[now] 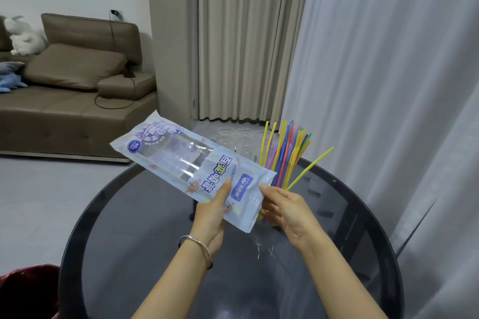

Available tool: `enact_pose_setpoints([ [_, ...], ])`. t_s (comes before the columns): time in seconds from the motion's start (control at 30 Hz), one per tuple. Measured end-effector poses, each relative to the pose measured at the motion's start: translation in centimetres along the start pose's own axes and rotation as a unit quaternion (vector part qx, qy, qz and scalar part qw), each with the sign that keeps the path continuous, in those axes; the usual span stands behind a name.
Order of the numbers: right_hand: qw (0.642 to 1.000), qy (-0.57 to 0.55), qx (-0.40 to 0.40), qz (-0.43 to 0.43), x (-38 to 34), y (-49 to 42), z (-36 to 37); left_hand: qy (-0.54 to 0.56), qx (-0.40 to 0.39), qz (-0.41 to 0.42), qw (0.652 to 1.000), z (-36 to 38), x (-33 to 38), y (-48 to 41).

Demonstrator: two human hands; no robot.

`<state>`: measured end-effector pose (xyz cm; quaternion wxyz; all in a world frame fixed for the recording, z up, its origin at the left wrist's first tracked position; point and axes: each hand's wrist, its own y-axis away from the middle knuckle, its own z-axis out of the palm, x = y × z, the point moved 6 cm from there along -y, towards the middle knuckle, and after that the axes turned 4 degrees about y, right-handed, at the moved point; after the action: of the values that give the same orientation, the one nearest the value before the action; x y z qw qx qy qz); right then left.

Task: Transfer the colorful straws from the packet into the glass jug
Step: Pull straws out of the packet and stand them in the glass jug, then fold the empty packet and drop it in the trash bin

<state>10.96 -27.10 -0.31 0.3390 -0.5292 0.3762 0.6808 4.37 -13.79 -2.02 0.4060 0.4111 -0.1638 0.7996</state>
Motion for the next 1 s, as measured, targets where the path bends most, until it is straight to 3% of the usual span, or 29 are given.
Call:
enact_pose_setpoints([
  [0.3, 0.998, -0.016, 0.036, -0.047, -0.4, -0.1, -0.7, 0.035, 0.047, -0.015, 0.998, -2.7, 0.6, -0.7],
  [0.47, 0.999, 0.016, -0.036, -0.03, 1.0, 0.2, 1.7, 0.037, 0.078, 0.002, 0.996, -3.6, 1.3, -0.2],
  [0.6, 0.995, 0.066, -0.052, -0.061, 0.1, 0.7, 2.1, -0.047, 0.141, -0.007, 0.989, -5.8, 2.8, -0.4],
  [0.67, 0.991, 0.083, -0.038, -0.101, -1.5, 0.7, 1.4, -0.145, 0.219, -0.004, 0.965, -7.7, 4.5, -0.5],
  [0.7, 0.988, 0.086, -0.032, -0.121, -2.5, 0.8, 0.9, -0.212, 0.241, 0.046, 0.946, -8.1, 5.9, -0.3],
  [0.77, 0.989, 0.048, -0.045, -0.133, -3.8, 1.0, 0.2, -0.361, 0.195, 0.193, 0.891, -7.0, 8.5, 0.1],
  [0.83, 0.99, -0.024, -0.095, -0.105, -4.4, 1.6, -0.2, -0.435, 0.07, 0.262, 0.859, -5.1, 9.2, 0.4],
  [0.93, 0.985, 0.006, -0.158, -0.074, -4.2, 2.5, 0.4, -0.449, -0.111, 0.183, 0.868, -3.8, 7.9, 0.7],
  [1.0, 0.98, 0.045, -0.181, -0.068, -3.8, 2.7, 1.0, -0.48, -0.183, 0.123, 0.849, -3.5, 6.5, 1.2],
])
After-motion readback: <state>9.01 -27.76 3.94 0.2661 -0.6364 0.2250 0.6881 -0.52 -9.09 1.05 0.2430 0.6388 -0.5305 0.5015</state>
